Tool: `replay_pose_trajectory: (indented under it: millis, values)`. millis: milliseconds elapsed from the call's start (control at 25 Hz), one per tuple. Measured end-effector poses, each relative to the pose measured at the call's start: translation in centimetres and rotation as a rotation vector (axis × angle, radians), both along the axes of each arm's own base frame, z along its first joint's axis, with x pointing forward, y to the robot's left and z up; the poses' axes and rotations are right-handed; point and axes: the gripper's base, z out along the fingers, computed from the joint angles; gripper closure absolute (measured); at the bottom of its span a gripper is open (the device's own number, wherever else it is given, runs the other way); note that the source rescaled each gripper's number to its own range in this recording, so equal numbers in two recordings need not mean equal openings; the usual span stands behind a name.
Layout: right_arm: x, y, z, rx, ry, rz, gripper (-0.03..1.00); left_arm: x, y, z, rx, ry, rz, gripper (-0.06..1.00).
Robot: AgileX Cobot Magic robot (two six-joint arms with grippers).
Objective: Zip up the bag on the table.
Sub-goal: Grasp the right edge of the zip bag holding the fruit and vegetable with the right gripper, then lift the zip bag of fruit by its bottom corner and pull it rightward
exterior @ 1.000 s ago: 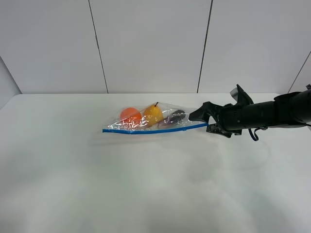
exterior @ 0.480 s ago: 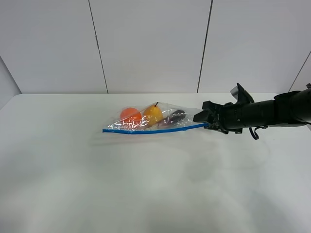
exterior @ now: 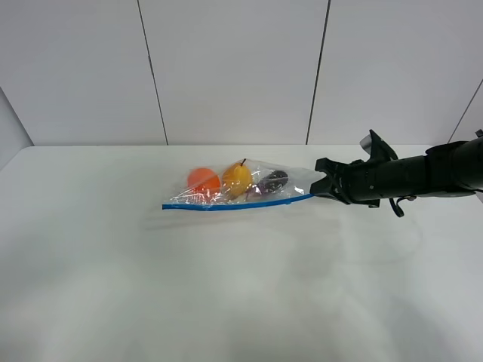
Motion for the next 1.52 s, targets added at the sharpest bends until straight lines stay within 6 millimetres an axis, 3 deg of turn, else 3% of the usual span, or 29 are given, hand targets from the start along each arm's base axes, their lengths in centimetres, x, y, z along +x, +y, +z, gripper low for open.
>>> replay_pose_trajectory:
  millis: [240, 560, 840, 1040, 1240, 1520]
  values:
    - [0.0, 0.0, 0.0, 0.001, 0.0, 0.001, 0.96, 0.0, 0.0, 0.0, 0.0, 0.0, 0.0, 0.0]
    - [-0.3, 0.3, 0.0, 0.007, -0.002, 0.055, 0.97, 0.0, -0.1, 0.2, 0.061, -0.019, -0.043, 0.0]
    - [-0.4, 1.3, 0.9, 0.113, -0.018, 0.134, 0.97, 0.1, -2.1, 2.0, 0.182, -0.24, -0.331, 0.0]
    - [0.4, 1.8, 2.6, 0.168, -0.077, 0.192, 0.97, 0.1, -3.4, 3.5, 0.397, -0.49, -0.529, 0.0]
    - [0.7, 2.2, 4.0, 0.215, -0.118, 0.237, 0.97, 0.5, -4.7, 3.4, 0.56, -0.677, -0.696, 0.0]
    - [0.6, 2.3, 4.1, 0.229, -0.108, 0.257, 0.97, 3.9, -5.7, 4.3, 0.596, -0.726, -0.849, 0.0]
